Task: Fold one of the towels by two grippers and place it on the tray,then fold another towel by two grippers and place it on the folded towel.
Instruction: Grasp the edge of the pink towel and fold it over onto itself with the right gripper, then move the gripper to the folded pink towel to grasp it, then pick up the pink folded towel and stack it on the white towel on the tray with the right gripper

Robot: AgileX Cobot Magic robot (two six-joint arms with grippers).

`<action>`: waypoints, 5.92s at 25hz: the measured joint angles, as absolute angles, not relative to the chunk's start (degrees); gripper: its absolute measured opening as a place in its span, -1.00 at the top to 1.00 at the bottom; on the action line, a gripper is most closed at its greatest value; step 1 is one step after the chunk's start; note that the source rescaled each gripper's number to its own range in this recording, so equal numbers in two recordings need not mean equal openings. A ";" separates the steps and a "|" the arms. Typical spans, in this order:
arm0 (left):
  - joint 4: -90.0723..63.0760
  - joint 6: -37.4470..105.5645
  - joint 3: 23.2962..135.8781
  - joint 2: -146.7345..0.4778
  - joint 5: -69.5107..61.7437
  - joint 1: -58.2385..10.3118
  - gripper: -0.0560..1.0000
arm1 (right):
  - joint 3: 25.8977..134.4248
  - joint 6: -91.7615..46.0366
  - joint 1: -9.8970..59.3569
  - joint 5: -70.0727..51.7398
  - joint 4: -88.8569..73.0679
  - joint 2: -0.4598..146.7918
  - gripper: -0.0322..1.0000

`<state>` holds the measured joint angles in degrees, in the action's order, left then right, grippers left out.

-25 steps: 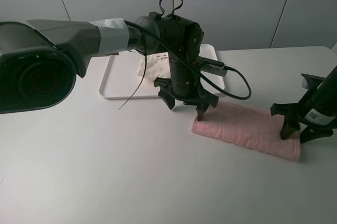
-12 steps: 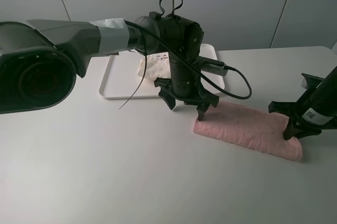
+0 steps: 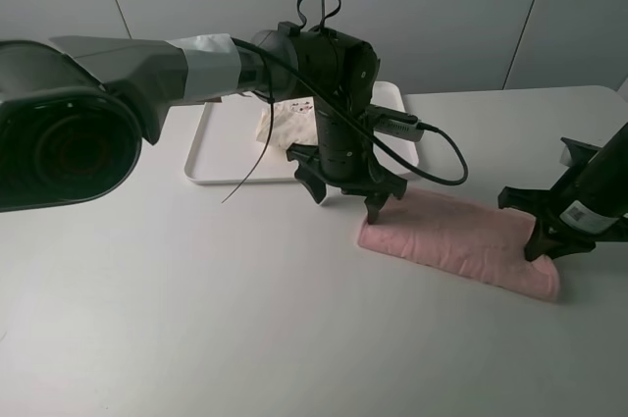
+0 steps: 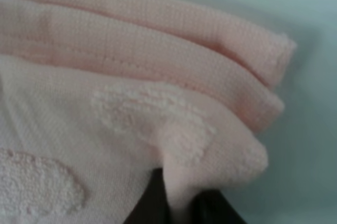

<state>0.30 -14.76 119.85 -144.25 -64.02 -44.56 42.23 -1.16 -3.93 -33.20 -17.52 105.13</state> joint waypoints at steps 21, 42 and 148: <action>0.30 -14.76 119.85 -144.25 -64.12 -44.56 -0.98 | 42.04 -16.81 -3.93 -42.36 -41.90 91.66 0.86; 0.40 -13.54 119.85 -144.25 -64.12 -44.56 -0.98 | 42.04 -40.71 2.20 -41.76 -78.84 103.83 0.86; -21.01 0.00 138.44 -141.79 -69.90 -35.13 -0.98 | 42.88 -60.06 1.03 -44.23 -82.81 112.04 0.73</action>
<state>-21.01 0.00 138.44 -141.79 -69.90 -35.13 42.88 -60.06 1.03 -44.23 -82.81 112.04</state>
